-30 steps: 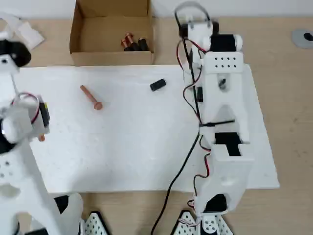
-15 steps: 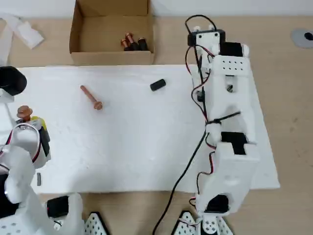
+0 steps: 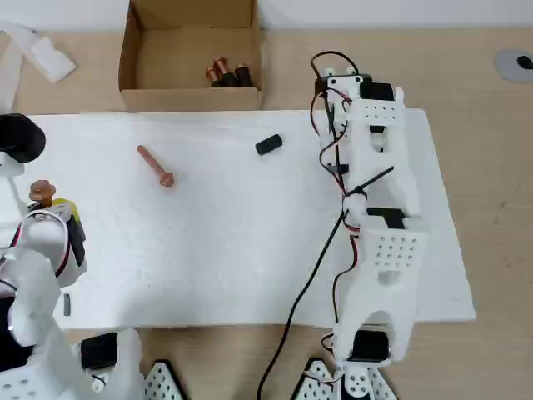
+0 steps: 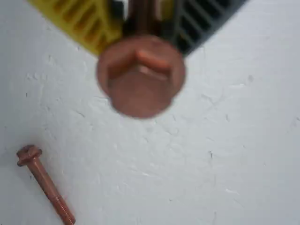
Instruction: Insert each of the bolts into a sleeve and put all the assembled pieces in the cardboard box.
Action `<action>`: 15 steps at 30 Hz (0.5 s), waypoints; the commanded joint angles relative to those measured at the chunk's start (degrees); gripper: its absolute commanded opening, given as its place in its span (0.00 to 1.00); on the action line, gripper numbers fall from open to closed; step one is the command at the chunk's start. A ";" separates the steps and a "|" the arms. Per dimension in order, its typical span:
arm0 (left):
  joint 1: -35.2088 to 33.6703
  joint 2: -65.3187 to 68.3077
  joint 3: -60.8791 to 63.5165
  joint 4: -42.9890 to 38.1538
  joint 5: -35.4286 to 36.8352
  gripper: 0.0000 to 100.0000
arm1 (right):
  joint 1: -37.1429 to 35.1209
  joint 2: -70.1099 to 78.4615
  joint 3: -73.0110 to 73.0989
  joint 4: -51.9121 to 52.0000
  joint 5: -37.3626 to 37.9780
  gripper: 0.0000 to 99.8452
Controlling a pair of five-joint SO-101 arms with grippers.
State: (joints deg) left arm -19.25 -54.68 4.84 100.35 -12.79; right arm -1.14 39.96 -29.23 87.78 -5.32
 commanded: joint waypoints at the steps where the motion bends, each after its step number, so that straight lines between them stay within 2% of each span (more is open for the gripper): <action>1: 0.79 -0.57 -0.09 0.09 -0.09 0.00 | -0.22 0.57 -4.35 -0.09 -0.26 0.32; 5: 0.79 -0.57 -0.09 0.09 -0.09 0.00 | -1.54 1.36 -5.85 0.53 -0.26 0.28; 15: 0.62 -0.84 -0.09 0.09 -0.09 0.00 | -3.74 1.45 -5.76 0.18 -2.73 0.28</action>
State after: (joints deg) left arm -19.25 -55.03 4.84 100.35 -12.79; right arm -3.69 41.80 -32.57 87.96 -6.11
